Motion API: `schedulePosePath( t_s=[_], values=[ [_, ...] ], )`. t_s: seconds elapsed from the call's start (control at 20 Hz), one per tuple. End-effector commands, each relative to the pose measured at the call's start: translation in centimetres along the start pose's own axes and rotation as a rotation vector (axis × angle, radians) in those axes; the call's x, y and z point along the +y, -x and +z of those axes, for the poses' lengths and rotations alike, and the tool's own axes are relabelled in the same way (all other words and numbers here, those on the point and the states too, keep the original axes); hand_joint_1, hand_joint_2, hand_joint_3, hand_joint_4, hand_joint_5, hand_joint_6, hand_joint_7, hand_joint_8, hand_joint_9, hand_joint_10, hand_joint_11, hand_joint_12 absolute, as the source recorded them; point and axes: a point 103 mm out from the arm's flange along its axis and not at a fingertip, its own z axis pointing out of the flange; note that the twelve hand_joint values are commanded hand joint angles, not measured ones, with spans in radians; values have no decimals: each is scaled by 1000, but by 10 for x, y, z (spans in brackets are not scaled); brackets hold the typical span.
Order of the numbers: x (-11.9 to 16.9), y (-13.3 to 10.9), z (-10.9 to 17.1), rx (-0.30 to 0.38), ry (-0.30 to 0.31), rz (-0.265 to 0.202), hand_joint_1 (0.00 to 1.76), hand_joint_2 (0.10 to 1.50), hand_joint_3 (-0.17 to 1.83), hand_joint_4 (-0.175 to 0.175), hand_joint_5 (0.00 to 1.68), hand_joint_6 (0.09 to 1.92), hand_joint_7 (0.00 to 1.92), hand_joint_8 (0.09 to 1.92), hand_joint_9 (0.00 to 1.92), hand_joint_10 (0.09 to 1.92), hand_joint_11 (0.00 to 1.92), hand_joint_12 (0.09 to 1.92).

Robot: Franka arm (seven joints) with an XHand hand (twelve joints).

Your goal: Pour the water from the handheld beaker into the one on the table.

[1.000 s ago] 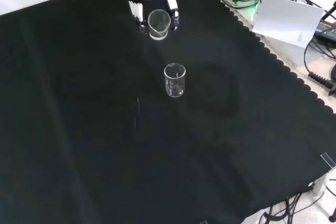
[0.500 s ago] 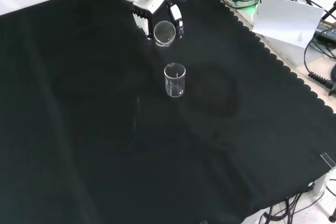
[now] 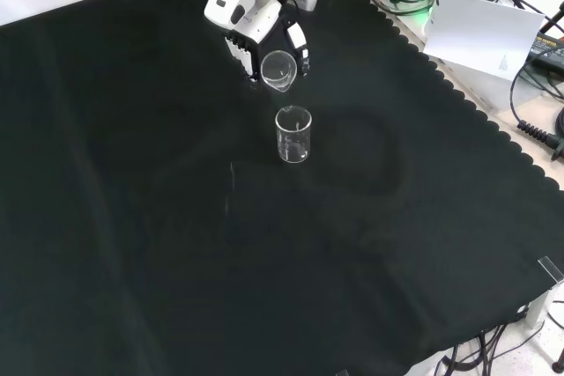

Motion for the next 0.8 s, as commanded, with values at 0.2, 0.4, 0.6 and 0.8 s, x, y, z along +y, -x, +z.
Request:
schedulePosePath(
  t_s=[0.2, 0.4, 0.6, 0.8],
  values=[
    [3, -6, -6, -46, -30, -4, 1321, 691, 486, -175, 1463, 214, 1587, 87, 1636, 87, 1308, 747],
    [5, -14, -11, -72, -50, -1, 1321, 694, 482, -175, 1461, 217, 1586, 87, 1636, 87, 1309, 745],
    [8, -26, -14, -94, -66, -4, 1321, 696, 479, -175, 1458, 220, 1585, 87, 1636, 87, 1310, 743],
    [11, -38, -15, -109, -86, -6, 1320, 697, 476, -175, 1457, 224, 1585, 87, 1636, 87, 1311, 742]
  ],
)
